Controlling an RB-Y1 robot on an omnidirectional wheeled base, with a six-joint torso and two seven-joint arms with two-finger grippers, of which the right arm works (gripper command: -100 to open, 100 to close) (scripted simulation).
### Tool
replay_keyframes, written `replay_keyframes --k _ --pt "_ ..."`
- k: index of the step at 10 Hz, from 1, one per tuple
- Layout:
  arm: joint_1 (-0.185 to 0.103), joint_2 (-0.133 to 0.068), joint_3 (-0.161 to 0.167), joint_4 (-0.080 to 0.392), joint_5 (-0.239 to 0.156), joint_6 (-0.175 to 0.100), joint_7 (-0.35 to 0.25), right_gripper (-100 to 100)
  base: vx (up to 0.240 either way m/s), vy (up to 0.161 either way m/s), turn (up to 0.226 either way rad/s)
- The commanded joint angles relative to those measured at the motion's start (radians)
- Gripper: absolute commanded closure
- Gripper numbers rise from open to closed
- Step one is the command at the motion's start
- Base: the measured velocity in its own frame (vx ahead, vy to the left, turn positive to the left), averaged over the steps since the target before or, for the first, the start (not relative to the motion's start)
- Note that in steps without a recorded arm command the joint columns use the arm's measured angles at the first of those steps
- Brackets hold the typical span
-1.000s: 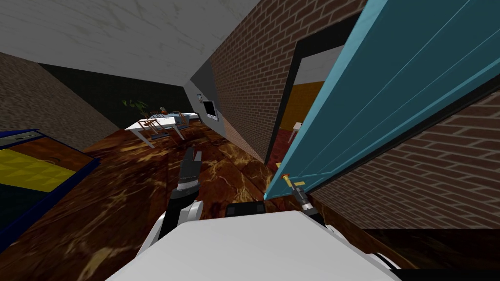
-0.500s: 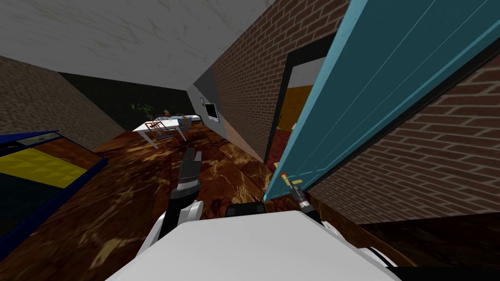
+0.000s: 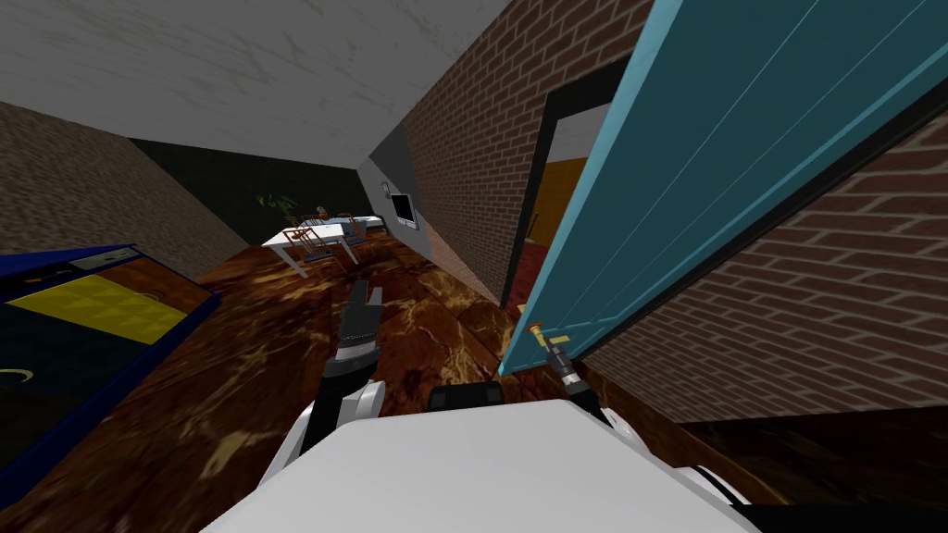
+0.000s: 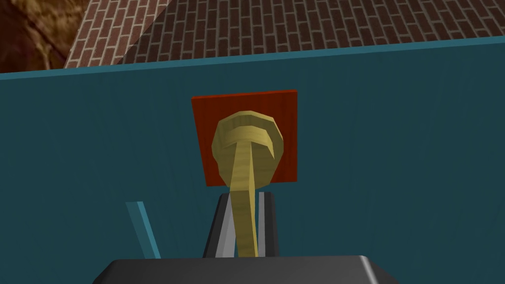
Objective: Pull the door open
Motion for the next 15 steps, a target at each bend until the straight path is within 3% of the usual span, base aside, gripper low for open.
replay_keyframes --k 1,2,4,7,9,12,14,15 --pt "-0.016 0.007 0.005 0.050 0.003 -0.015 0.002 100 0.015 0.005 -0.003" --pt "-0.039 0.017 0.004 0.047 0.015 0.008 0.005 100 -0.094 -0.042 0.053" --pt "-0.047 0.020 0.004 0.046 0.019 0.016 0.006 100 -0.139 -0.063 0.067" --pt "-0.091 0.039 0.001 0.040 0.041 0.062 0.011 100 -0.149 -0.056 0.049" --pt "-0.098 0.042 0.001 0.039 0.044 0.069 0.012 100 -0.136 -0.082 0.044" --pt "-0.138 0.060 -0.001 0.033 0.065 0.110 0.018 100 -0.175 -0.106 0.059" --pt "-0.138 0.060 -0.001 0.033 0.065 0.110 0.018 100 -0.069 -0.048 0.017" --pt "-0.157 0.067 -0.002 0.031 0.074 0.129 0.020 100 -0.059 -0.086 0.023"
